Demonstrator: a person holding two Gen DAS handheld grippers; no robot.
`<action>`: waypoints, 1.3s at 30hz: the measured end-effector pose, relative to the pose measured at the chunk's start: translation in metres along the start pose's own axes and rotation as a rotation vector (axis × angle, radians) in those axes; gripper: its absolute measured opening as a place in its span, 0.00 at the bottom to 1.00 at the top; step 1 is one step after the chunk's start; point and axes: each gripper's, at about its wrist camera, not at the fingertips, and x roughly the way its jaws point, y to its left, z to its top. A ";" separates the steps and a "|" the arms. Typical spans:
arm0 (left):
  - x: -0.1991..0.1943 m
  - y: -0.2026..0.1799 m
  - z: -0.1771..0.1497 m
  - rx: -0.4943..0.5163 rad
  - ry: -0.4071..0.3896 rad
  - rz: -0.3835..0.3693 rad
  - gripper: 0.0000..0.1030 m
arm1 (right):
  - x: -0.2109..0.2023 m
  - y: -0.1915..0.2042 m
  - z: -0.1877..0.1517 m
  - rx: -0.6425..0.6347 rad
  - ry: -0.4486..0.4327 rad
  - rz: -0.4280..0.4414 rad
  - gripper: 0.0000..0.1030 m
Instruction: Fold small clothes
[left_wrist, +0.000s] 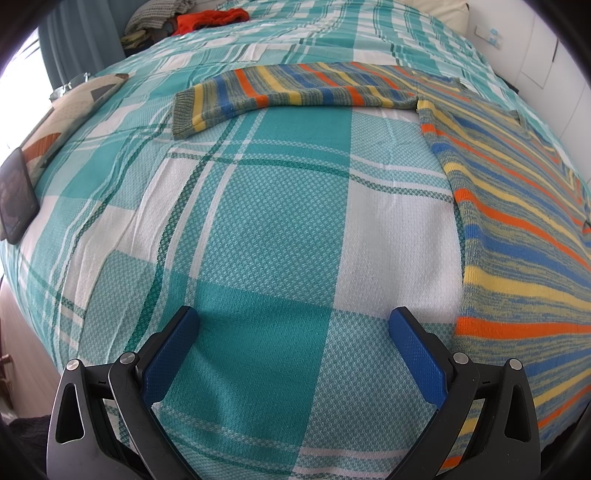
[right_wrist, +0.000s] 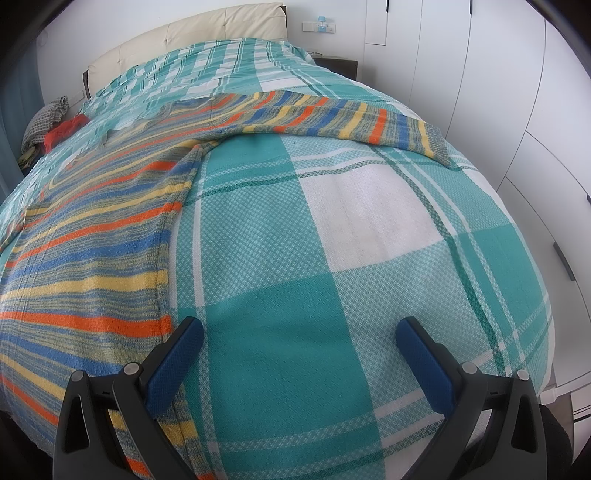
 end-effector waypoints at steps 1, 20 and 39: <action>0.000 0.000 0.000 0.000 0.000 0.000 1.00 | 0.000 0.000 0.000 0.000 0.000 0.000 1.00; 0.000 0.000 0.000 0.001 0.000 0.000 1.00 | 0.000 0.001 -0.001 0.000 -0.001 -0.001 1.00; -0.035 0.008 0.002 -0.063 -0.119 -0.125 0.98 | -0.003 -0.004 0.006 0.006 0.045 0.038 1.00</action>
